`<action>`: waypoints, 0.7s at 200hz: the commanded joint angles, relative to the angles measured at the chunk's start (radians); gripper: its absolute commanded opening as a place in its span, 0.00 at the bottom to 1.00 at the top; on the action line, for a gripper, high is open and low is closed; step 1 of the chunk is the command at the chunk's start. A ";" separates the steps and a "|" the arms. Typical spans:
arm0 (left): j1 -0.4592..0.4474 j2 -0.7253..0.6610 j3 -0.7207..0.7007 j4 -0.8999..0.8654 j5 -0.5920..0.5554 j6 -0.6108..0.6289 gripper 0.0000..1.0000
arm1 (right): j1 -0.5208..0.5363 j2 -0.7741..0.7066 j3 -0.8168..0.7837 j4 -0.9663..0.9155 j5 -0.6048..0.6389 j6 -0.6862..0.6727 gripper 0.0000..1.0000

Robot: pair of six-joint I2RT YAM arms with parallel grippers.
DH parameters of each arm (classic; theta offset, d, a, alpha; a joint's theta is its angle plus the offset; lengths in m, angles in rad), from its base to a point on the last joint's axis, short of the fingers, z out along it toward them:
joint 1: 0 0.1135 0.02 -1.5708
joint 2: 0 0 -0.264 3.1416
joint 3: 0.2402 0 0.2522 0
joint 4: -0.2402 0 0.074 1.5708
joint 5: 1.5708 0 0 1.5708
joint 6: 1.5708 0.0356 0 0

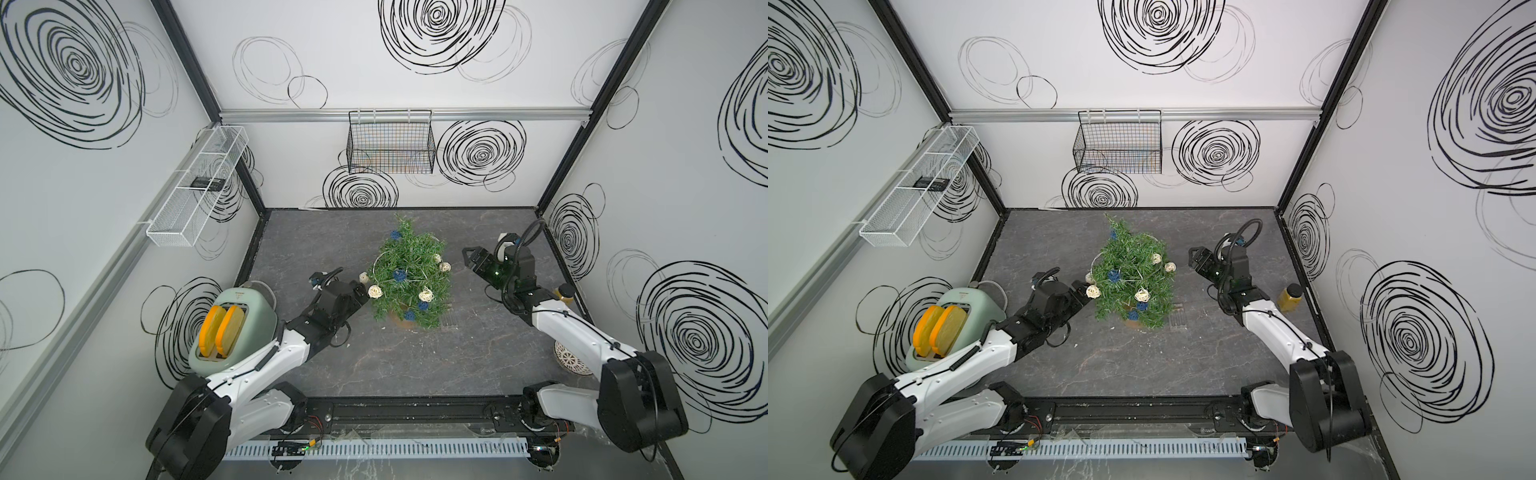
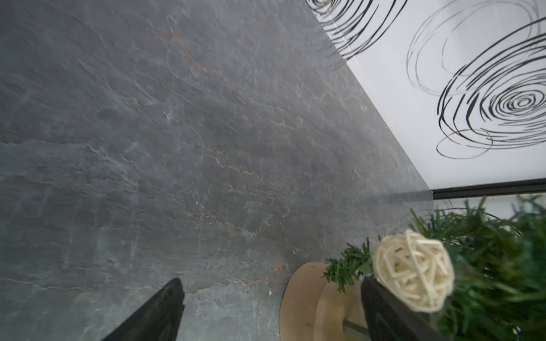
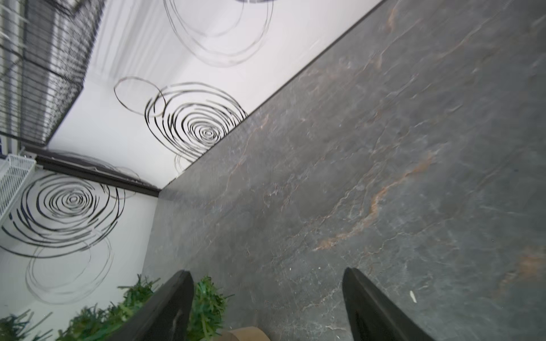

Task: Remove string lights from the small christmas tree
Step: Pick up the light string from the Christmas tree.

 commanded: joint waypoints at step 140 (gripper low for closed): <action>0.085 -0.480 0.154 0.091 0.201 0.487 0.96 | 0.535 -0.476 0.088 -0.330 -0.103 -0.305 0.68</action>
